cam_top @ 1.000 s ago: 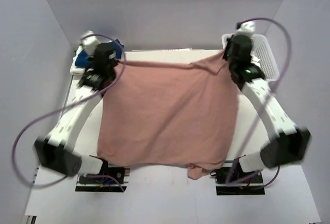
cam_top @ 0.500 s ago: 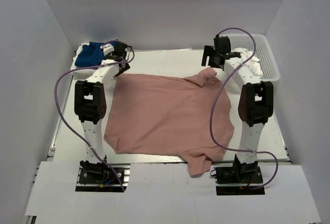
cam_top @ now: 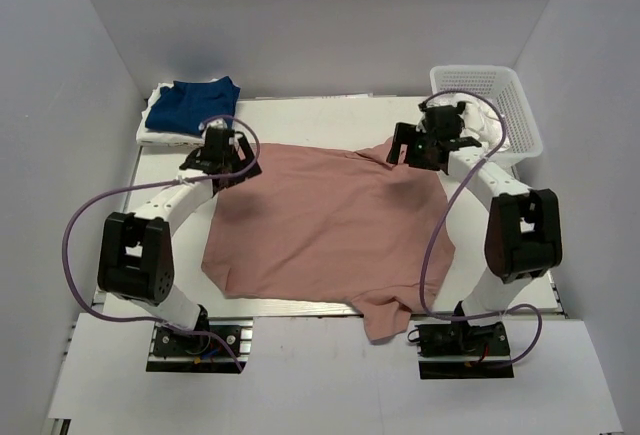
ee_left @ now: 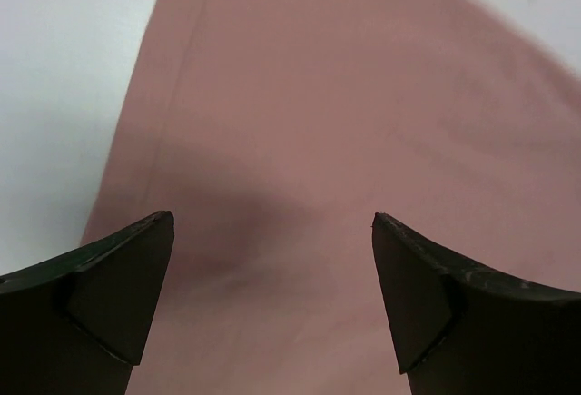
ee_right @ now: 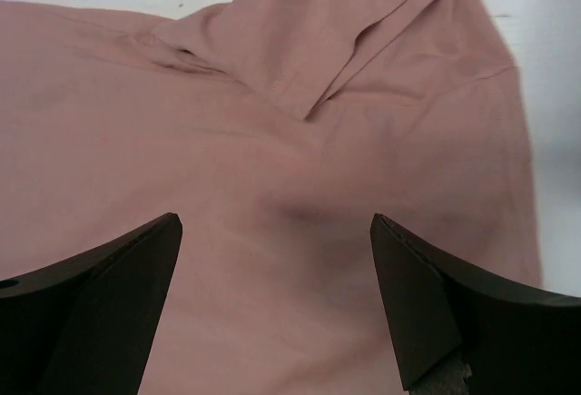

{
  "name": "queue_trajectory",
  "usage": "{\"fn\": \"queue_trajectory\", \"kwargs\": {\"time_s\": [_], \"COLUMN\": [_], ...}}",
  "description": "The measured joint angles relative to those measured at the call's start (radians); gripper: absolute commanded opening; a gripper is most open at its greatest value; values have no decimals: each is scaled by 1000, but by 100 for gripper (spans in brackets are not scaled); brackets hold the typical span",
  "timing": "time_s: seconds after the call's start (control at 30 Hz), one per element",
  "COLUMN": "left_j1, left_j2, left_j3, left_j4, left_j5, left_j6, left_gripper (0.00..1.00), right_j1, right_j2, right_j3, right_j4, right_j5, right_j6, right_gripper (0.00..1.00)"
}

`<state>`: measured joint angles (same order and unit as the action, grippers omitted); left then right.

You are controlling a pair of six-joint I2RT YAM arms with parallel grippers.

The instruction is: Fold and stack the t-shirts

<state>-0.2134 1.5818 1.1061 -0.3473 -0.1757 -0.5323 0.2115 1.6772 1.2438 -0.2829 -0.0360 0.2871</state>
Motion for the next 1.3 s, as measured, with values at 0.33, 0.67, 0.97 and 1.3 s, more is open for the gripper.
{"fn": "queue_trajectory", "kwargs": {"time_s": [0.33, 0.67, 0.97, 1.3], "left_j1": [1, 8, 8, 7], "left_j2": [-40, -31, -31, -42], "left_j3": [-264, -294, -319, -307], "left_j4": [56, 109, 123, 93], "left_j5": [84, 93, 77, 61], "left_j6": [-17, -14, -5, 6], "left_gripper": [100, 100, 100, 100], "right_j1": [2, 22, 30, 30], "right_j2": [256, 480, 866, 545], "right_j3": [60, 311, 978, 537], "right_j4": [34, 164, 294, 192], "right_j5": [-149, -196, -171, -92], "right_j6": [42, 137, 252, 51], "right_gripper": [90, 90, 90, 90]}}
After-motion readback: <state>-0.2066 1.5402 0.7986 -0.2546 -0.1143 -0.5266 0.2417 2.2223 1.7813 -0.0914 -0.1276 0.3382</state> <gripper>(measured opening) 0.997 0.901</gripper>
